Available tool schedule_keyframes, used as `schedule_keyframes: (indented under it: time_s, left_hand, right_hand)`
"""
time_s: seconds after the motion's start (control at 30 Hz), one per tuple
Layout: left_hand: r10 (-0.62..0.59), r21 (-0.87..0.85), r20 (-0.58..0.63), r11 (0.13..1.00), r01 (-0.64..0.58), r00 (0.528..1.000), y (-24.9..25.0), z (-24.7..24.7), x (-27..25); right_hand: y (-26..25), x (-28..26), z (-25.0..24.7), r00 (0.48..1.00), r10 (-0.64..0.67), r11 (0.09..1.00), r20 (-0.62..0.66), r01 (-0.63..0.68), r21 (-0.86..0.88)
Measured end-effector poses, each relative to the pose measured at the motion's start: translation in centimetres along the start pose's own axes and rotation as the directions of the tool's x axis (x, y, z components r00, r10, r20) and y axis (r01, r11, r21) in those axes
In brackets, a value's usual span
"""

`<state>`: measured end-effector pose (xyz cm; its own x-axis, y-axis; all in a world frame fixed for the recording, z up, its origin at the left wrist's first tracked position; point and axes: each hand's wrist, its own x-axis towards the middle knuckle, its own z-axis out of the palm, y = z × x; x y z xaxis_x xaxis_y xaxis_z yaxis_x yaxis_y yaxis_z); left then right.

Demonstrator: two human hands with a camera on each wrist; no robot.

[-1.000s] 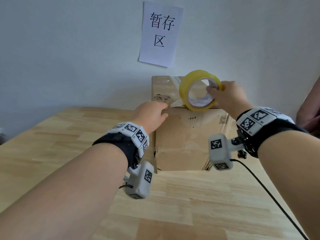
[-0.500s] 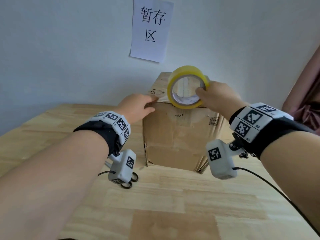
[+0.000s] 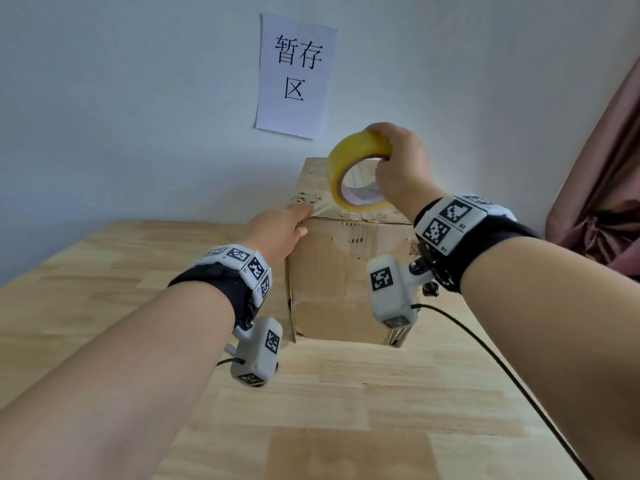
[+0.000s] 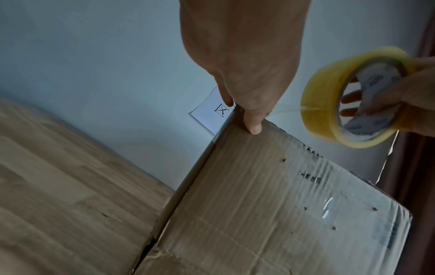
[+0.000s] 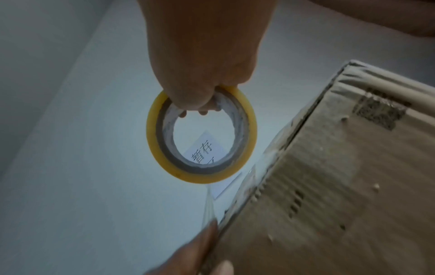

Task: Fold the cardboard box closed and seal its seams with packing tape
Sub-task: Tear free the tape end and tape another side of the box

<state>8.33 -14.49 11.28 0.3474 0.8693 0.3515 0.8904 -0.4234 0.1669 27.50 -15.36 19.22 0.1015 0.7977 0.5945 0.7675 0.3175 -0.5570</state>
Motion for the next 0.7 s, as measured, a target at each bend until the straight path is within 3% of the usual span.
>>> schedule_keyframes:
  time_s: [0.17, 0.5, 0.7]
  left_hand:
    - [0.005, 0.13, 0.044, 0.991, -0.011, 0.999, 0.5, 0.3, 0.2]
    - [-0.007, 0.134, 0.093, 0.991, -0.006, 0.996, 0.6, -0.1, 0.4]
    - [0.086, 0.311, 0.128, 0.942, -0.122, 0.988, 1.7, -1.4, 1.2]
  right_hand:
    - [2.7, 0.3, -0.9, 0.991, 0.133, 0.989, 0.014, -0.132, -0.068]
    - [3.3, 0.3, -0.9, 0.996, 0.088, 0.971, 0.006, -0.084, -0.224]
    - [3.0, -0.7, -1.0, 1.0, -0.021, 0.921, -0.012, 0.015, -0.389]
